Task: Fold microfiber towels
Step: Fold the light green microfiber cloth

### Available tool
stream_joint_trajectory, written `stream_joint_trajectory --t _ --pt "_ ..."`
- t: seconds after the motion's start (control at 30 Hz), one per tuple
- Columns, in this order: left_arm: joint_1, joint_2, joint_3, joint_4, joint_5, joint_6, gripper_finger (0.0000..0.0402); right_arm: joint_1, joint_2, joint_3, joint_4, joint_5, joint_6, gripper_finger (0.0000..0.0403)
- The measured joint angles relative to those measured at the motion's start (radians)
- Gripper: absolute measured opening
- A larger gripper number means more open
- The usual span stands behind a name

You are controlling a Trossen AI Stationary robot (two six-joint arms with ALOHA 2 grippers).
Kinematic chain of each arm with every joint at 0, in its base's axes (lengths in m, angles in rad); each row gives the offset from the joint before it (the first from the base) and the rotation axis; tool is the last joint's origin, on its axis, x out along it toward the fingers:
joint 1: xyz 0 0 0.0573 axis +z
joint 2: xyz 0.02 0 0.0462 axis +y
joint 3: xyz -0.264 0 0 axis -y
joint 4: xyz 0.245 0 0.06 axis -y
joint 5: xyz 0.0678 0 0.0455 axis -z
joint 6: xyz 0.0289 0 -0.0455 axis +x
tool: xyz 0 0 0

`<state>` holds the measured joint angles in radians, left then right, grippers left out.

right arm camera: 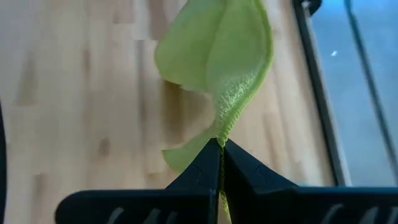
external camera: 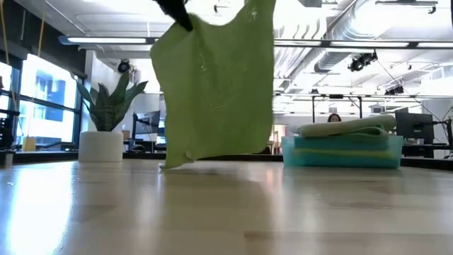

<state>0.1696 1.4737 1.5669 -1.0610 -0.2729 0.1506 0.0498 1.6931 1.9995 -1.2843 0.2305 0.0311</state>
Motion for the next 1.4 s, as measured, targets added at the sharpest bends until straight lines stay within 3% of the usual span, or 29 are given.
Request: stream_joint_trajectory --t 0.23,0.4,0.5,0.6,0.7,0.83,1.0,1.2,1.4 --pt "0.173 -0.026 0.0 -0.023 0.0 0.269 0.0 -0.172 0.068 0.0 0.069 -0.067 -0.272 0.0" --pt "0.253 -0.033 0.0 -0.043 0.018 0.294 0.0 -0.244 0.081 0.0 0.077 -0.046 -0.343 0.0" --pt "0.257 -0.033 0.0 -0.059 0.112 0.263 0.0 -0.253 0.081 0.0 0.055 -0.092 -0.342 0.0" --pt "0.238 -0.03 -0.002 -0.091 0.296 0.164 0.0 -0.247 0.089 0.0 0.013 -0.263 -0.289 0.0" --pt "0.188 -0.018 -0.062 -0.082 0.382 0.034 0.0 -0.23 0.109 -0.01 -0.015 -0.335 -0.25 0.0" --pt "0.084 -0.014 -0.212 0.026 0.358 -0.109 0.0 -0.2 0.138 -0.101 -0.001 -0.397 -0.222 0.0" --pt "-0.055 -0.013 -0.374 0.222 0.36 -0.307 0.0 -0.142 0.156 -0.31 0.054 -0.483 -0.217 0.0" --pt "-0.227 0.004 -0.511 0.462 0.367 -0.536 0.0 -0.038 0.153 -0.514 0.209 -0.614 -0.171 0.0" --pt "-0.393 0.089 -0.575 0.677 0.367 -0.743 0.0 0.094 0.153 -0.577 0.303 -0.634 -0.168 0.0"
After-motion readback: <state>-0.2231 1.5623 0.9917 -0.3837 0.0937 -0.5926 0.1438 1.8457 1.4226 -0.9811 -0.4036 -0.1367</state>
